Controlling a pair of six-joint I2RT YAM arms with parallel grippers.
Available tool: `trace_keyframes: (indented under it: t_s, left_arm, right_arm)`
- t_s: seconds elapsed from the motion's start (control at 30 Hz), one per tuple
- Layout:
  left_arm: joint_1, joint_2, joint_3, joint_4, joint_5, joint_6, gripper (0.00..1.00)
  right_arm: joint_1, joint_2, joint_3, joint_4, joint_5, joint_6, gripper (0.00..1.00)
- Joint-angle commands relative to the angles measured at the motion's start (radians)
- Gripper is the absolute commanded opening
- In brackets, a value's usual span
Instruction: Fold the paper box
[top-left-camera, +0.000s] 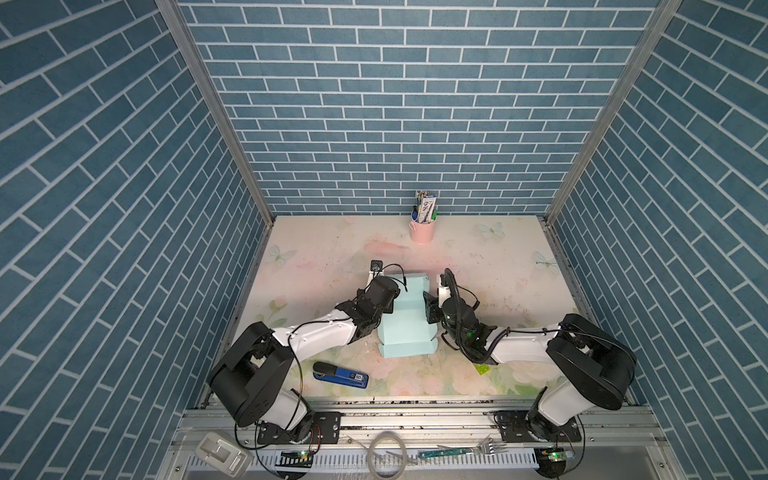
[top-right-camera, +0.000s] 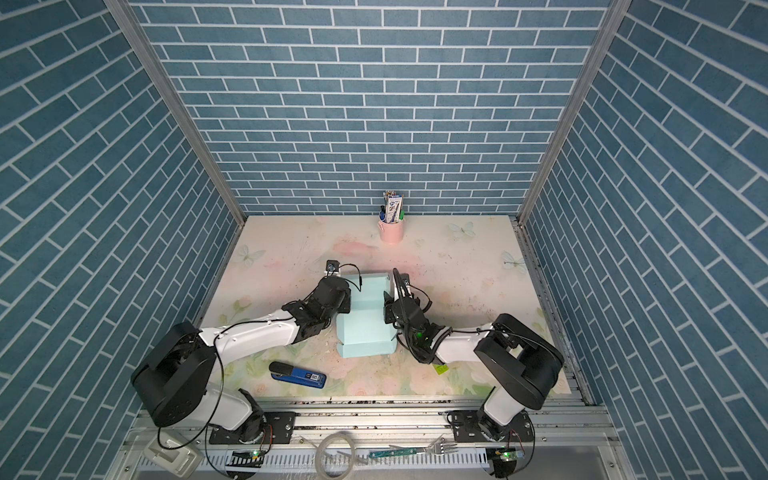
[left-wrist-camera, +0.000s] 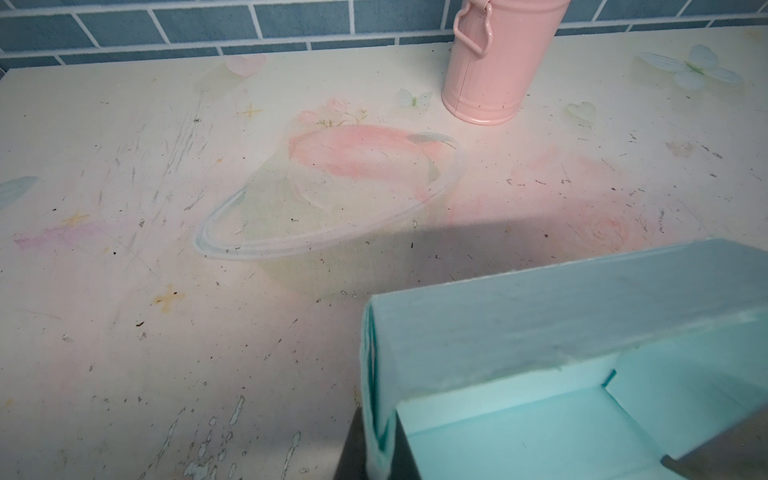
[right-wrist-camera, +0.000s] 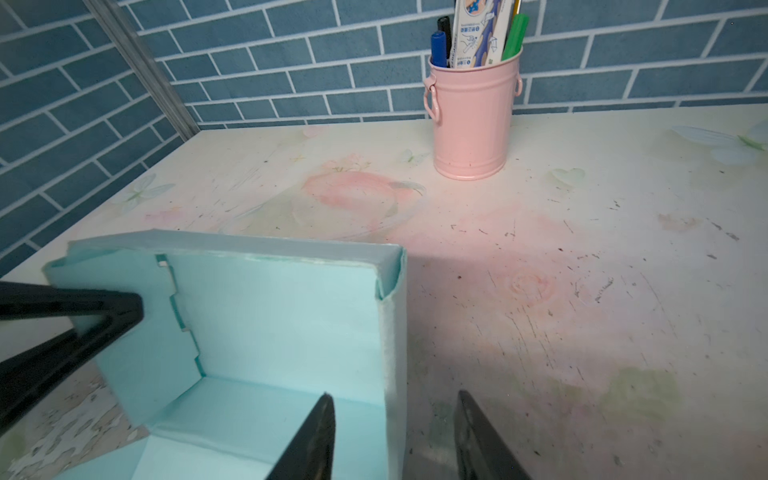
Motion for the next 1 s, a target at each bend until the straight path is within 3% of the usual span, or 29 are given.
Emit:
trace_keyframes:
  t_s: [0.0, 0.47, 0.97]
  left_arm:
    - [0.001, -0.008, 0.007, -0.007, -0.021, -0.005, 0.08]
    - [0.001, 0.008, 0.028, -0.034, -0.005, -0.006, 0.08]
    - [0.003, 0.085, 0.182, -0.255, 0.095, -0.01, 0.09]
  right_arm:
    - [-0.015, -0.039, -0.016, 0.06, -0.072, -0.028, 0.48]
    - [-0.113, -0.068, -0.018, 0.007, -0.177, 0.026, 0.48]
    - [-0.176, -0.223, 0.024, -0.355, -0.221, 0.111, 0.44]
